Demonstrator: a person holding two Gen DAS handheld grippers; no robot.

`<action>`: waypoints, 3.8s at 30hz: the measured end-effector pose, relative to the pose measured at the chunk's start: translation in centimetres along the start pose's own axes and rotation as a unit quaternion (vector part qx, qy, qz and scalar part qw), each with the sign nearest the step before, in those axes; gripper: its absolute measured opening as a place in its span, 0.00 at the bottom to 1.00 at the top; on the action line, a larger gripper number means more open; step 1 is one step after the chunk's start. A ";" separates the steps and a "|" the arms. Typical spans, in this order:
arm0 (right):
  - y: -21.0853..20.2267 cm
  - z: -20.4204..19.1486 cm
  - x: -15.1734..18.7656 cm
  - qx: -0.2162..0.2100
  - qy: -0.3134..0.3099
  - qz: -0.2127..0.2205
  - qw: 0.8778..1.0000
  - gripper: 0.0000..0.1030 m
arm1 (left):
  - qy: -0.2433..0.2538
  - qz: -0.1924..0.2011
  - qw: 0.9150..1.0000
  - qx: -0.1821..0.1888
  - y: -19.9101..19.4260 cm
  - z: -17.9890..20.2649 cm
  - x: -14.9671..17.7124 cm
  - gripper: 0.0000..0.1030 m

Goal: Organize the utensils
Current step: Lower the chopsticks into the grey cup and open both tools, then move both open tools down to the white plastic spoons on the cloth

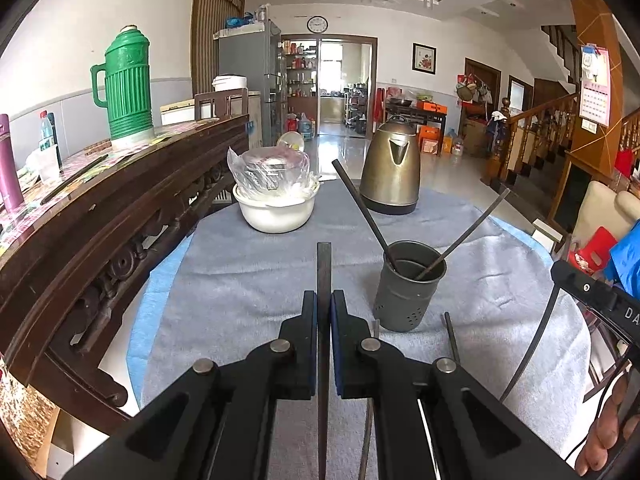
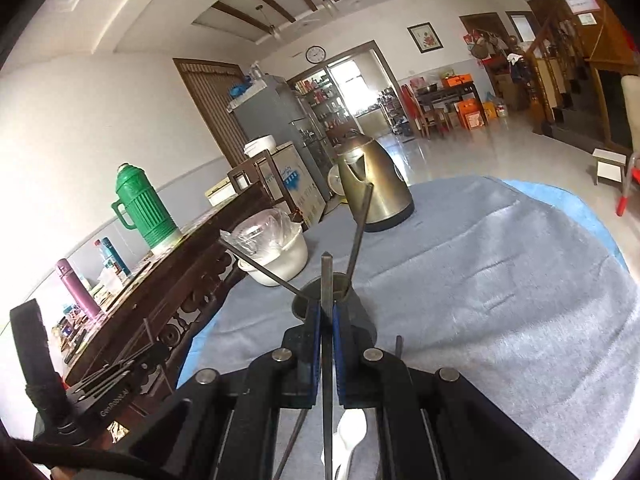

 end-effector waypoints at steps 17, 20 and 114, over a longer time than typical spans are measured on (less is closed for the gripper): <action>-1.0 -2.6 -2.9 -0.023 -0.030 0.034 0.999 0.06 | -0.054 -0.006 0.996 0.073 -0.3 -1.3 -3.6 0.06; -1.0 -3.1 -4.2 -0.024 -0.039 0.046 0.998 0.06 | -0.061 -0.002 0.994 0.092 -0.5 -1.1 -5.0 0.06; -5.0 0.0 5.9 -0.053 0.173 -0.075 0.981 0.63 | 0.040 -0.122 0.991 -0.032 -7.1 -1.7 8.3 0.62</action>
Point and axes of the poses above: each gripper's, at about its wrist camera, not at the fingertips, and y roughly the way its jaws point, z to its right, x to its underside, the point moved 6 cm from there along y, roughly the way its jaws point, and after that the axes turned 15 degrees about -x, right-handed, at the moved point
